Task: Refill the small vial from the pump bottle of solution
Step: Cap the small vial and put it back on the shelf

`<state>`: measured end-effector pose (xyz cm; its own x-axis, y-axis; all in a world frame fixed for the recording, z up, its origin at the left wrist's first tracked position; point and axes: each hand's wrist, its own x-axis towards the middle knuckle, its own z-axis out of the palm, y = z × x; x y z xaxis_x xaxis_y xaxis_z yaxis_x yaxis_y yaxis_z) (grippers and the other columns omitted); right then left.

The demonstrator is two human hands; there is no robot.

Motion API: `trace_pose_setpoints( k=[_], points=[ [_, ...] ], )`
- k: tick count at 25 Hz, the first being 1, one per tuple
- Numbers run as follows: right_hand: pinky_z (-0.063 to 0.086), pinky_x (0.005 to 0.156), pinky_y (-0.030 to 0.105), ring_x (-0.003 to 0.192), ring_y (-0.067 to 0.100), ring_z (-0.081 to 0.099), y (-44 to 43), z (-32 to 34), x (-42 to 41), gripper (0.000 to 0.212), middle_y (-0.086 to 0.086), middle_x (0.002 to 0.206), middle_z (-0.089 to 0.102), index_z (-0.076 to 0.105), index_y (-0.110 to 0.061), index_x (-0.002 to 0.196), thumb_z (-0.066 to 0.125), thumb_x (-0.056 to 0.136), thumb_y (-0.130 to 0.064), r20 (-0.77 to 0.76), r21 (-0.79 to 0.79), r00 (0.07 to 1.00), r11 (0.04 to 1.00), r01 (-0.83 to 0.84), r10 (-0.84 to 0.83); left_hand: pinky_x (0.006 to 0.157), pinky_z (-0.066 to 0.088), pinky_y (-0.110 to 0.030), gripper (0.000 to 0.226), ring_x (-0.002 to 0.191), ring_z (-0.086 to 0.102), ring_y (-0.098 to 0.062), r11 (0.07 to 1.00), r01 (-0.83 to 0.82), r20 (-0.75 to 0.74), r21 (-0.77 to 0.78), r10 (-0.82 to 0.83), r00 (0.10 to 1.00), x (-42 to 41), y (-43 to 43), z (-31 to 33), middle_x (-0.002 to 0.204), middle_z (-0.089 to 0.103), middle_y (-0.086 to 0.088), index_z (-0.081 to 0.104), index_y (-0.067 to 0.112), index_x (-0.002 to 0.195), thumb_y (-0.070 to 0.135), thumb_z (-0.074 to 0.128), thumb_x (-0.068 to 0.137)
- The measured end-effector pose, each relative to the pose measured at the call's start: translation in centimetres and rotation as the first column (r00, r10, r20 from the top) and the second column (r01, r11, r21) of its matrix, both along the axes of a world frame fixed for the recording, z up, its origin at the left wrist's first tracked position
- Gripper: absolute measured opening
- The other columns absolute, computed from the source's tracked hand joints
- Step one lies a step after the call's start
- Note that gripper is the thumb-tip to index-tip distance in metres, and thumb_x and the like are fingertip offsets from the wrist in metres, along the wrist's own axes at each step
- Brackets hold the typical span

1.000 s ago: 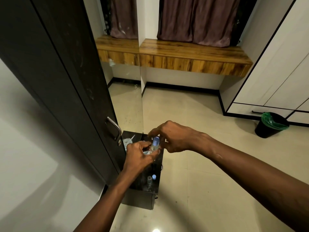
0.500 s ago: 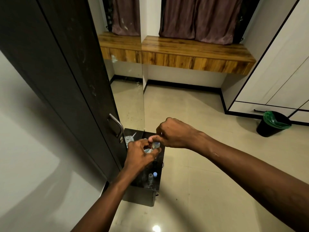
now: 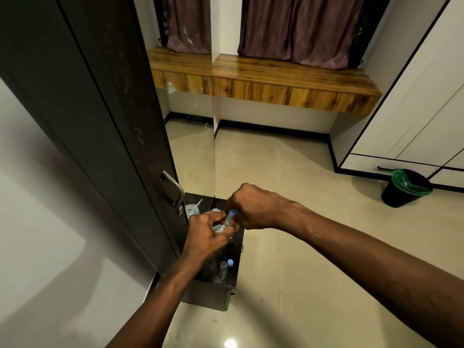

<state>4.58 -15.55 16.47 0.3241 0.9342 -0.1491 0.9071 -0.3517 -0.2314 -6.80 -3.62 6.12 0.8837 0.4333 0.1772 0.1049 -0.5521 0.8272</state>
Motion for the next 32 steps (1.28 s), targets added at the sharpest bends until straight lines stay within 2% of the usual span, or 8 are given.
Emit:
trace_pose_setpoints(
  k=[4, 10, 15, 18, 22, 25, 29, 32],
  points=[
    [0.046, 0.051, 0.034, 0.054, 0.02, 0.053, 0.6, -1.0, -0.7, 0.025, -0.002, 0.06, 0.049, 0.054, -0.016, 0.068, 0.071, 0.082, -0.028, 0.047, 0.022, 0.998, 0.999, 0.05, -0.051, 0.071, 0.063, -0.027, 0.02, 0.073, 0.07, -0.005, 0.998, -0.07, 0.01, 0.003, 0.07, 0.998, 0.2, 0.0, -0.9, 0.083, 0.075, 0.007, 0.078, 0.016, 0.094, 0.033, 0.08, 0.083],
    [0.054, 0.056, 0.036, 0.059, 0.021, 0.058, 1.6, -4.9, -0.5, 0.014, -0.001, 0.065, 0.056, 0.055, -0.022, 0.07, 0.063, 0.08, -0.027, -0.042, 0.033, 0.994, 0.994, 0.101, -0.1, 0.069, 0.058, -0.014, 0.022, 0.076, 0.068, 0.002, 0.992, -0.124, 0.042, -0.036, 0.126, 0.991, -0.9, 0.4, -2.9, 0.084, 0.074, 0.008, 0.079, 0.016, 0.099, 0.032, 0.08, 0.085],
    [0.032, 0.052, 0.018, 0.053, 0.004, 0.043, 2.4, -8.3, -0.1, 0.019, 0.002, 0.071, 0.06, 0.07, -0.008, 0.101, 0.072, 0.085, -0.019, -0.159, 0.007, 0.983, 0.995, 0.095, -0.093, 0.07, 0.047, -0.003, 0.027, 0.078, 0.07, -0.004, 0.983, -0.184, -0.076, 0.008, 0.184, 0.98, -1.9, 0.9, -7.7, 0.092, 0.075, 0.009, 0.078, 0.014, 0.107, 0.029, 0.082, 0.084],
    [0.041, 0.063, 0.022, 0.066, 0.018, 0.053, 2.2, -12.0, 1.1, 0.032, 0.009, 0.088, 0.067, 0.07, -0.01, 0.117, 0.073, 0.085, -0.013, -0.188, -0.055, 0.964, 0.982, 0.181, -0.189, 0.062, 0.037, 0.002, 0.02, 0.067, 0.067, -0.007, 0.981, -0.182, -0.183, 0.061, 0.19, 0.965, -2.6, 1.0, -11.8, 0.082, 0.075, 0.002, 0.076, 0.008, 0.097, 0.014, 0.085, 0.08],
    [0.056, 0.072, 0.034, 0.078, 0.029, 0.068, 1.0, -16.6, 2.6, 0.02, 0.01, 0.088, 0.072, 0.073, -0.01, 0.103, 0.066, 0.085, -0.006, -0.206, -0.172, 0.954, 0.968, 0.185, -0.219, 0.055, 0.038, -0.002, 0.014, 0.054, 0.053, 0.0, 0.978, -0.199, -0.326, 0.071, 0.211, 0.922, -2.5, 1.3, -17.7, 0.063, 0.066, -0.003, 0.067, 0.009, 0.076, 0.009, 0.077, 0.087],
    [0.057, 0.08, 0.034, 0.09, 0.032, 0.069, 0.2, -19.5, 2.8, 0.03, 0.012, 0.101, 0.073, 0.074, -0.011, 0.111, 0.061, 0.086, 0.0, -0.265, -0.24, 0.927, 0.95, 0.201, -0.263, 0.065, 0.041, 0.002, 0.004, 0.064, 0.051, 0.009, 0.983, -0.182, -0.357, 0.01, 0.174, 0.918, -2.0, 1.7, -21.1, 0.073, 0.064, 0.002, 0.069, 0.004, 0.09, 0.006, 0.072, 0.09],
    [0.056, 0.087, 0.033, 0.103, 0.032, 0.068, -0.4, -23.4, 3.0, 0.045, 0.013, 0.117, 0.068, 0.07, -0.012, 0.125, 0.062, 0.084, 0.007, -0.313, -0.316, 0.885, 0.916, 0.246, -0.346, 0.061, 0.038, -0.006, 0.012, 0.077, 0.064, -0.011, 0.987, -0.157, -0.418, -0.029, 0.131, 0.899, -1.1, 2.1, -24.3, 0.087, 0.068, 0.001, 0.069, 0.011, 0.106, 0.01, 0.067, 0.094],
    [0.05, 0.078, 0.028, 0.104, 0.03, 0.066, -0.2, -26.2, 3.0, 0.042, 0.012, 0.117, 0.068, 0.071, -0.013, 0.121, 0.064, 0.084, 0.007, -0.329, -0.352, 0.869, 0.902, 0.251, -0.37, 0.062, 0.038, -0.01, 0.007, 0.071, 0.06, -0.007, 0.99, -0.141, -0.438, -0.027, 0.115, 0.892, -0.9, 2.3, -26.4, 0.084, 0.066, 0.003, 0.068, 0.013, 0.103, 0.013, 0.064, 0.097]
  ],
)
